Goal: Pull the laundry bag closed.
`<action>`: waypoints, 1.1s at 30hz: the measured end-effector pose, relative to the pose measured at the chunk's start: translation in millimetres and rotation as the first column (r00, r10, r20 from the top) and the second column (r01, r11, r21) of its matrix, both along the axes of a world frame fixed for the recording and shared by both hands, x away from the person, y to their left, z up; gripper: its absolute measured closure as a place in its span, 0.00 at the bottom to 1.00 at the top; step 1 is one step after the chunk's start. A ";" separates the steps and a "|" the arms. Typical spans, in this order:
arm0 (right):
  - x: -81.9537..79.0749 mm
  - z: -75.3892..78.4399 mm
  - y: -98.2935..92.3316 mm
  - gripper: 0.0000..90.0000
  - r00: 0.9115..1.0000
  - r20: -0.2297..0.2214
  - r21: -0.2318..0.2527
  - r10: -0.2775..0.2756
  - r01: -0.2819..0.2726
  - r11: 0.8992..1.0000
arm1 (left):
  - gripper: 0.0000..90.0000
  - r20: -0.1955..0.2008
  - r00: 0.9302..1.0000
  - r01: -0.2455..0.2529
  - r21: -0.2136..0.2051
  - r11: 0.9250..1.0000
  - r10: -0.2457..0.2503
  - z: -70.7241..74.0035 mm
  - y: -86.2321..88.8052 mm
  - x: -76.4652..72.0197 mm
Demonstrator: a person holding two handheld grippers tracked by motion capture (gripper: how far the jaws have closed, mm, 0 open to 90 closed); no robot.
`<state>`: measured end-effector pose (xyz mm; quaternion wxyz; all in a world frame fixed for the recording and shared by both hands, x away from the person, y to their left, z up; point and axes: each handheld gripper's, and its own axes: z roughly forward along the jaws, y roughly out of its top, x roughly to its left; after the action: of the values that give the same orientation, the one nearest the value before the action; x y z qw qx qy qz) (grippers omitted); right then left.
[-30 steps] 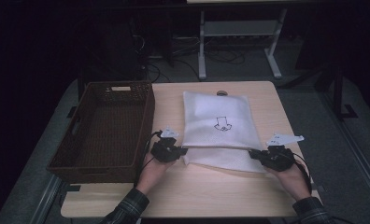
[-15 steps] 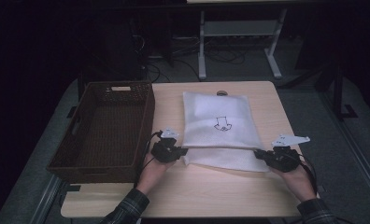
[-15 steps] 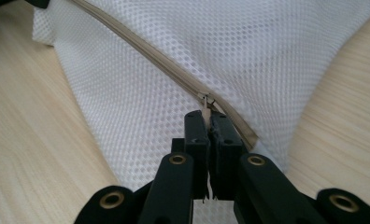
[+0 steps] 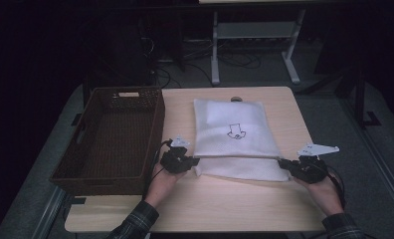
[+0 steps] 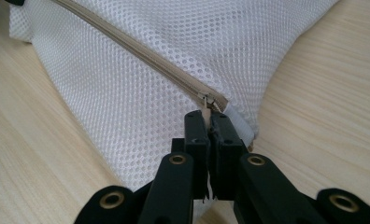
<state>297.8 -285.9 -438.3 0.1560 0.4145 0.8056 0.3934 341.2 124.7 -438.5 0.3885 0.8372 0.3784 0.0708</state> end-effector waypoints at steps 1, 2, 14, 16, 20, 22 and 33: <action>0.2 -0.2 -0.7 0.96 1.000 0.001 -0.003 -0.003 0.003 1.000 | 0.94 -0.001 1.000 0.001 0.000 1.000 -0.001 0.0 0.3 0.1; 0.6 -0.4 -1.5 0.96 1.000 0.001 -0.003 -0.006 0.006 1.000 | 0.94 -0.001 1.000 0.000 -0.001 1.000 0.000 0.0 0.3 0.2; 4.8 -5.5 -3.6 0.95 1.000 -0.013 -0.002 0.002 -0.002 1.000 | 0.92 -0.001 1.000 -0.002 0.014 1.000 0.002 -1.5 -1.1 4.6; 5.3 -6.1 -3.5 0.95 1.000 -0.016 0.004 0.011 -0.011 1.000 | 0.92 0.005 1.000 -0.021 0.020 1.000 0.020 -1.2 -1.6 8.7; 6.9 -6.6 -3.2 0.93 1.000 -0.013 0.008 0.022 -0.022 1.000 | 0.88 0.006 1.000 -0.029 0.020 0.999 0.029 -2.3 -2.1 10.6; 7.5 -6.5 -2.7 0.82 1.000 -0.005 0.018 0.020 -0.020 1.000 | 0.80 0.003 1.000 -0.019 0.027 0.999 0.019 -2.7 -2.2 10.1; 8.0 -8.0 4.1 0.31 1.000 0.003 0.037 0.026 -0.026 0.999 | 0.25 0.050 0.999 0.019 0.036 0.999 -0.021 -0.1 -6.1 1.2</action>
<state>305.8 -281.8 -446.3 0.1440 0.4063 0.8033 0.4109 342.4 118.6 -438.6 0.3836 0.8457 0.3587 0.0944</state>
